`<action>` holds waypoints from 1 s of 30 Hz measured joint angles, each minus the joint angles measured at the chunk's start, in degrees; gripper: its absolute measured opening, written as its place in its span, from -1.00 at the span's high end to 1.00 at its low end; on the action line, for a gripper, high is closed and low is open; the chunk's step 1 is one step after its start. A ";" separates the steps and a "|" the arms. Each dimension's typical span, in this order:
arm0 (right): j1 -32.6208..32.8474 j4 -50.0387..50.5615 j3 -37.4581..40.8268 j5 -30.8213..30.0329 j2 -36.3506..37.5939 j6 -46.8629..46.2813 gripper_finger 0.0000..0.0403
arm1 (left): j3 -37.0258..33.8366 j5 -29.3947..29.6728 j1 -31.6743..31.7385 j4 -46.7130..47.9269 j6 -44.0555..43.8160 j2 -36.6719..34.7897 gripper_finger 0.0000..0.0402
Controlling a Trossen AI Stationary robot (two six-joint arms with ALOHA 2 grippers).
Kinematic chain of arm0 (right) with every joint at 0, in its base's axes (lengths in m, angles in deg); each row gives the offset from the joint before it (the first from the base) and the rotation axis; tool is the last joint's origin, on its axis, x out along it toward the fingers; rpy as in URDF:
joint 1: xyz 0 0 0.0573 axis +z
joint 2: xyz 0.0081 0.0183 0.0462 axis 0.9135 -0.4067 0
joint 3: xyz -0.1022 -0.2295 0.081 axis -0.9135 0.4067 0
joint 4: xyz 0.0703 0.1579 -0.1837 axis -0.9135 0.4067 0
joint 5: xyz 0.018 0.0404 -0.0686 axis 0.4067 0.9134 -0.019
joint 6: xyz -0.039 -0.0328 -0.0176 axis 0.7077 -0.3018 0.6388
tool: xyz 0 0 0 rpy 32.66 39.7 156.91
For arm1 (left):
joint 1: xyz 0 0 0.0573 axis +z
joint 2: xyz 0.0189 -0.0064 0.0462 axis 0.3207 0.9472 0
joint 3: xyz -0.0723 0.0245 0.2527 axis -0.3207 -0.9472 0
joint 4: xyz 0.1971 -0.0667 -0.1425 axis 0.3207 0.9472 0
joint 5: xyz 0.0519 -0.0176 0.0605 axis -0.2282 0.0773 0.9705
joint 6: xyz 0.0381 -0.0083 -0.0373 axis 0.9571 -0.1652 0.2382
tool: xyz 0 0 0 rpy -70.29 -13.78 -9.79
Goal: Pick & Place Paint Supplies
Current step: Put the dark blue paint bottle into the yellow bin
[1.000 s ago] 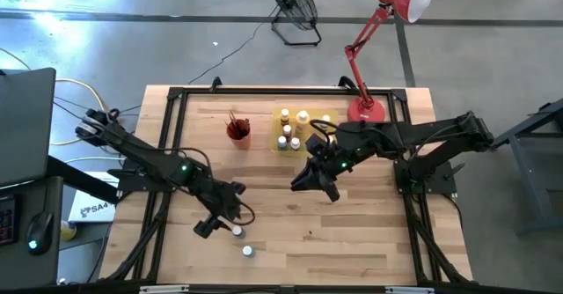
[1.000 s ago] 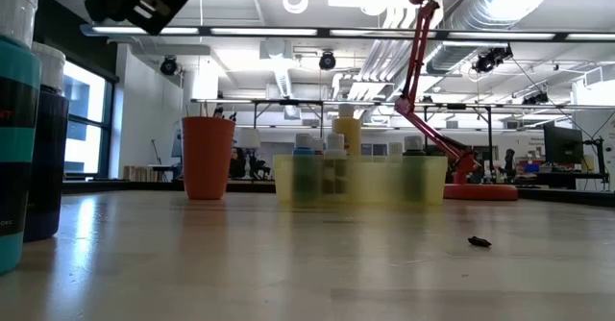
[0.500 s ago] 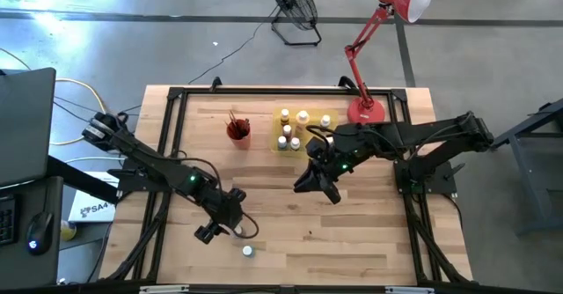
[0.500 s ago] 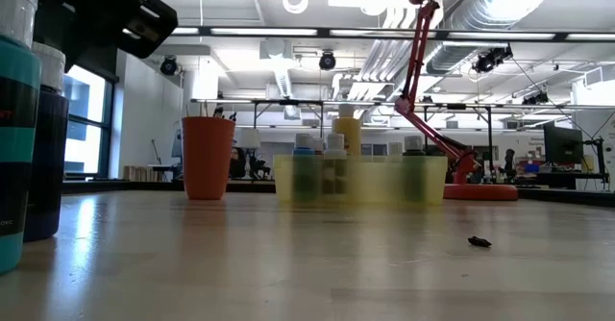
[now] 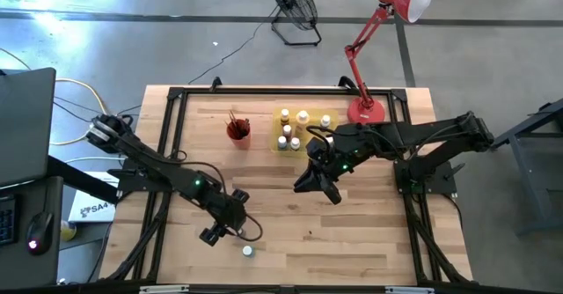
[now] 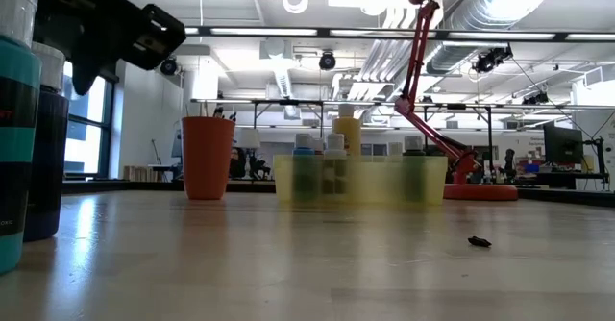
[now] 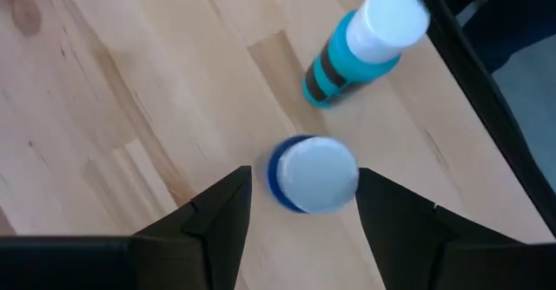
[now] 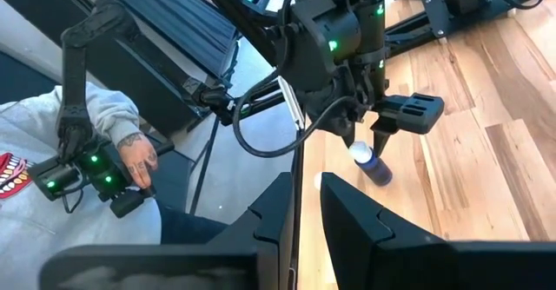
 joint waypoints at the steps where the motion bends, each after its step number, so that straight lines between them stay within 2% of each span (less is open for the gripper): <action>1: 0.00 0.02 0.00 0.00 0.00 0.00 0.74 | 0.03 0.02 0.00 0.03 0.00 0.14 -0.01; 9: 0.00 0.02 0.00 0.00 0.00 0.00 0.74 | 0.01 0.11 0.00 -2.27 -0.30 0.20 -0.01; 18: 0.00 0.00 0.00 0.00 0.00 -0.11 0.74 | -0.02 -1.98 0.00 -3.21 -3.97 4.17 -0.01; 30: 0.02 0.00 0.00 0.00 0.00 -0.09 0.74 | -0.02 -2.51 0.00 -3.88 -6.03 4.20 -0.01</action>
